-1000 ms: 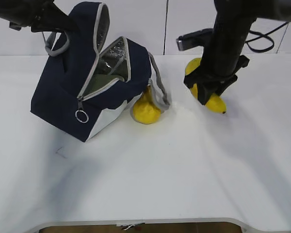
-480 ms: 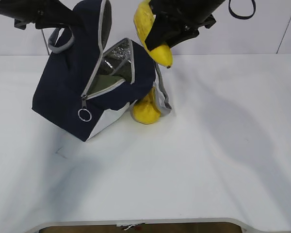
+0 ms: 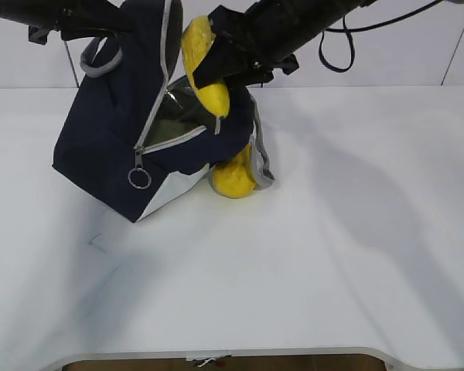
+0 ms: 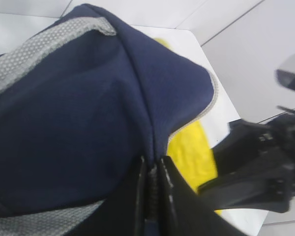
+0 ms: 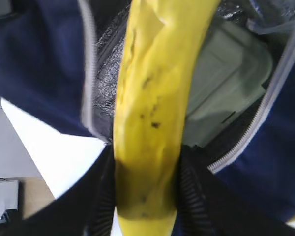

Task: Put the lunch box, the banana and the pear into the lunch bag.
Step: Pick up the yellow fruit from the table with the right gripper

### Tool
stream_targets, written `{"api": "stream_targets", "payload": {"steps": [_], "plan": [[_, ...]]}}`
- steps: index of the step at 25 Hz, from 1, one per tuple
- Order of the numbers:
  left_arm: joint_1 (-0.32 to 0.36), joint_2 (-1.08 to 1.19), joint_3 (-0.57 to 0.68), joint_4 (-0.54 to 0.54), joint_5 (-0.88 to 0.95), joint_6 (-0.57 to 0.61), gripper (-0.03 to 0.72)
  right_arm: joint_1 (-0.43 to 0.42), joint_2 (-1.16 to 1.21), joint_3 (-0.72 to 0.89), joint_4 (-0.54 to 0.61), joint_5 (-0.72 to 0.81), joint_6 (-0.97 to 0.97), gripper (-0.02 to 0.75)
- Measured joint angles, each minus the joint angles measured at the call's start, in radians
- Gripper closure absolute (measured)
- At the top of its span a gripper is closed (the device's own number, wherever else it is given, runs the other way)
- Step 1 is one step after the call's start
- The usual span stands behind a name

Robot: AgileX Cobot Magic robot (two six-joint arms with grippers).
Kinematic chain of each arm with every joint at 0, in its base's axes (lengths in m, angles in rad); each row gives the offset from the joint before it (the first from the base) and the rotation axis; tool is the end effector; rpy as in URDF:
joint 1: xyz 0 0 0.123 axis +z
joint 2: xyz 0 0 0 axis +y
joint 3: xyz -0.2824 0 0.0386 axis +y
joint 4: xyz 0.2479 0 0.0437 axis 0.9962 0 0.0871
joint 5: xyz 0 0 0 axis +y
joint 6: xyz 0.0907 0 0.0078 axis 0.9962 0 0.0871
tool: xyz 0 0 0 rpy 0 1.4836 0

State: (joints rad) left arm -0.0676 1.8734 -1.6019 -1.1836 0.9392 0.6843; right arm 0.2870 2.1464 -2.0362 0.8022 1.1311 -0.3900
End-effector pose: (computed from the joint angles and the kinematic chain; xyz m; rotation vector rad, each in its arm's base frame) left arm 0.4136 -0.0963 0.3196 0.2386 2.1805 -1.1296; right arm 0.4384 0.1912 0.2969 -0.5970 2.4453 1.0281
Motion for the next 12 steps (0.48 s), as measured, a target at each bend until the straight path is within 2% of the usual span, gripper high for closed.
{"api": "stream_targets", "payload": {"steps": [12], "plan": [[0.0,0.0,0.001,0.0,0.0,0.0,0.676,0.087,0.11,-0.055,0.046,-0.094,-0.033,0.459]]}}
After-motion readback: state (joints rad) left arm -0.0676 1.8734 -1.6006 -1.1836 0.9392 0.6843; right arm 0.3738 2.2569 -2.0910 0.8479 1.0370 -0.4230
